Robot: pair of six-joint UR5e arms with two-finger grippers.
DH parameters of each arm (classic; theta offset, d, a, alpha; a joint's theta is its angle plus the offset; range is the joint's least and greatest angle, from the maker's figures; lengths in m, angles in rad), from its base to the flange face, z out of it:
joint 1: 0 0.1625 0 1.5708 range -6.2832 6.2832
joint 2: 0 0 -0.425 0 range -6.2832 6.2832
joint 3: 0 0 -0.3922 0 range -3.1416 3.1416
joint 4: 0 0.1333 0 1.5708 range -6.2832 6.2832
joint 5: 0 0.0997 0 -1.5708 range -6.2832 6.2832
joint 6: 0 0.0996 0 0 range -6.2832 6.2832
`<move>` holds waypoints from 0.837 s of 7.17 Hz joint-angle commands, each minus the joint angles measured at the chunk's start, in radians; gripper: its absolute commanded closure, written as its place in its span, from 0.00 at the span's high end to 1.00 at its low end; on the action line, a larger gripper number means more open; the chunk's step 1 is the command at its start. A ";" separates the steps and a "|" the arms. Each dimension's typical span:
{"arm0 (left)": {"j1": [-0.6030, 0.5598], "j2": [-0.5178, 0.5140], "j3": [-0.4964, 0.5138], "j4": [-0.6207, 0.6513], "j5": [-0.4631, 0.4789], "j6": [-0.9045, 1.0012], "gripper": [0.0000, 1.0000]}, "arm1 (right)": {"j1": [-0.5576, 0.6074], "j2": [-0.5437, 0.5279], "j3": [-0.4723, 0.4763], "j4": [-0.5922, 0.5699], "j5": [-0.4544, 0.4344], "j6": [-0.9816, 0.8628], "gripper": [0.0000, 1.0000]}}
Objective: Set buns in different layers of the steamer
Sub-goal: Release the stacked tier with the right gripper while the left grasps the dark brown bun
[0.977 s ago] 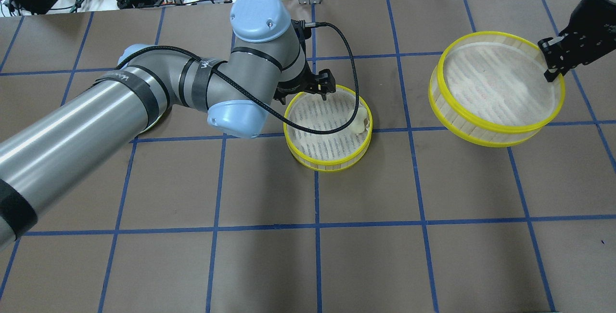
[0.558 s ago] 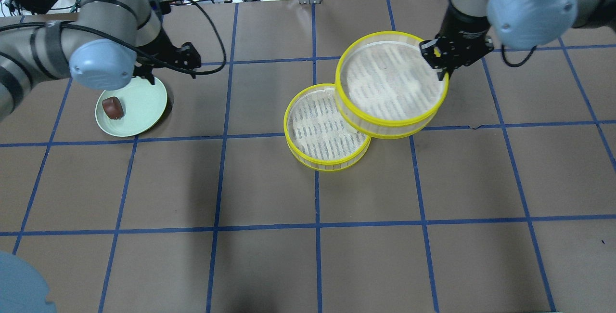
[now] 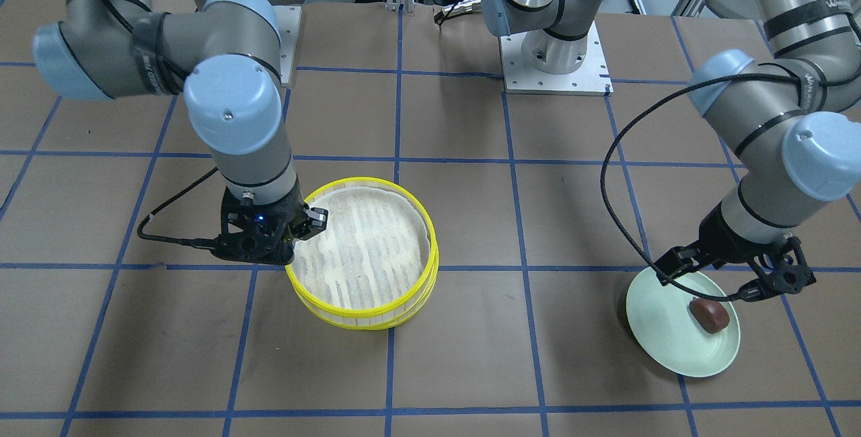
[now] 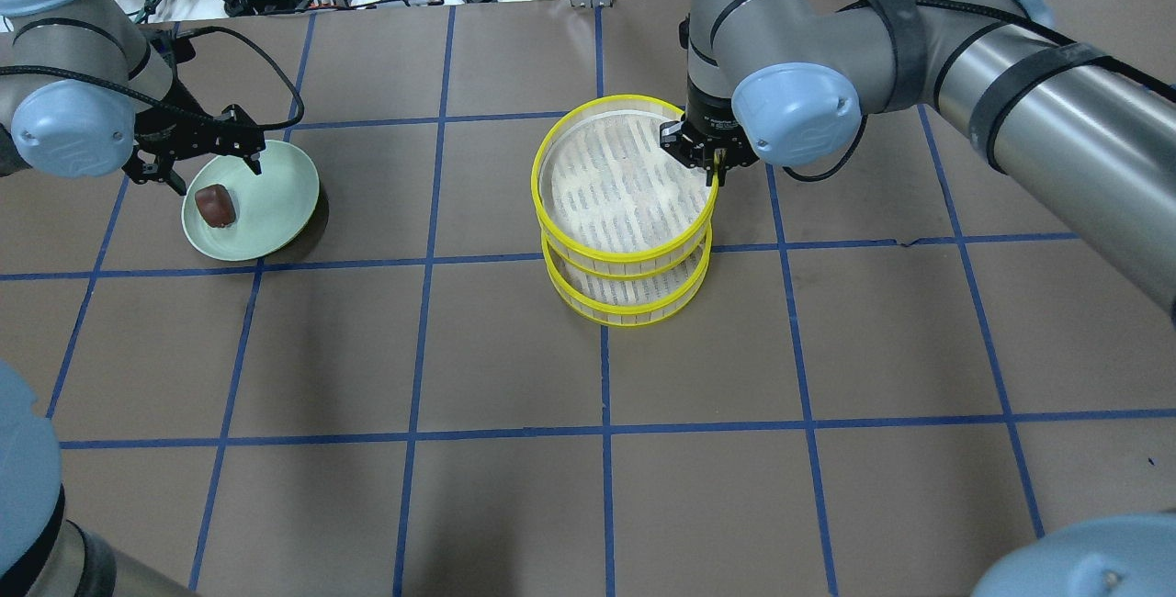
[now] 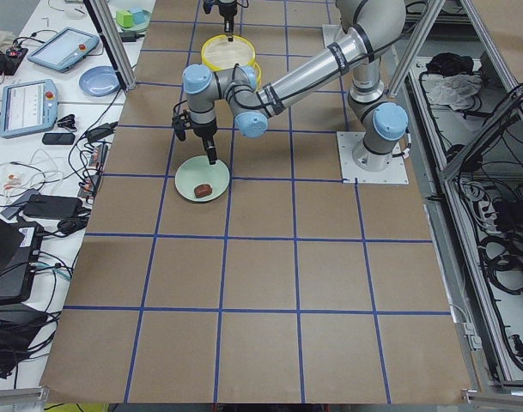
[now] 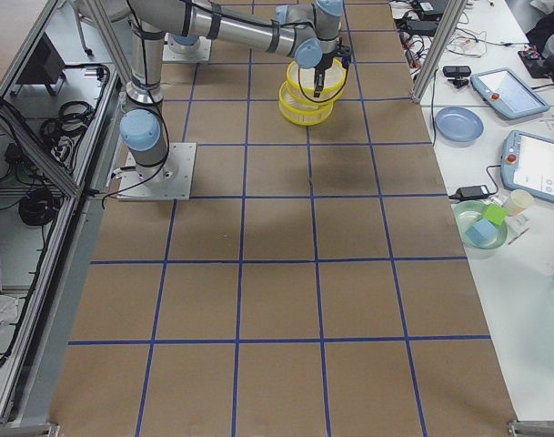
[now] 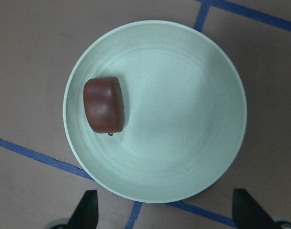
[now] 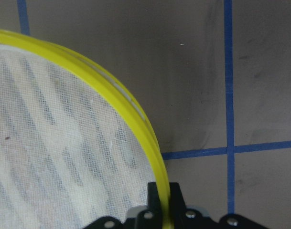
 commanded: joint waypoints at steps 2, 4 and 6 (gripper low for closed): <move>0.029 -0.148 0.011 0.154 -0.001 -0.037 1.00 | 0.006 0.008 0.037 -0.010 -0.029 -0.005 0.00; 0.035 -0.179 0.032 0.159 0.004 -0.031 1.00 | 0.006 0.008 0.054 -0.021 -0.027 -0.005 0.00; 0.044 -0.176 0.038 0.157 0.056 -0.032 1.00 | 0.015 0.006 0.063 -0.022 -0.029 -0.005 0.00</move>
